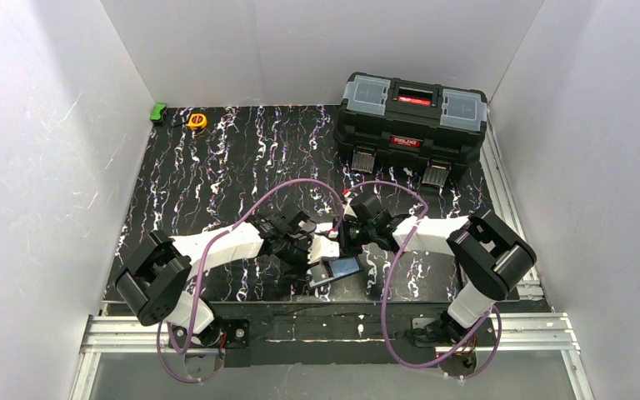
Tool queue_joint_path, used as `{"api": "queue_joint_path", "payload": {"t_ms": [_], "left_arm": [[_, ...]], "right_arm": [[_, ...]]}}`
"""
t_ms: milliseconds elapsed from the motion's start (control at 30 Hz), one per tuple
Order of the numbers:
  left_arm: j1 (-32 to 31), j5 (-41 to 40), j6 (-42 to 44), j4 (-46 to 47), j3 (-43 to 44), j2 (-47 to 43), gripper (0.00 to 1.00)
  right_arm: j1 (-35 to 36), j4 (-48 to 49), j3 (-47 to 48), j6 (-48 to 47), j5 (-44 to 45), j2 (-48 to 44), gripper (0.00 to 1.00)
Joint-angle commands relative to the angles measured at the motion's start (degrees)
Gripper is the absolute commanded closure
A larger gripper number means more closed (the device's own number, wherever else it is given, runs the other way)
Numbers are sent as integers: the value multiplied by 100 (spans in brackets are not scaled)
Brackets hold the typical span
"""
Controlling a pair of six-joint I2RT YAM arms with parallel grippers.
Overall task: Put the credit cards into the card holder
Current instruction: Insert the credit card into the card holder.
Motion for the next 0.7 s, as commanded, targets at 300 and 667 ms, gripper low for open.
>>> {"api": "queue_joint_path", "payload": {"t_ms": [300, 667], "left_arm": [[-7, -37, 73, -129, -25, -154, 97], [-3, -20, 65, -149, -48, -195, 98]], "right_arm": [[294, 199, 249, 53, -17, 133, 68], [126, -129, 127, -143, 170, -365, 67]]}}
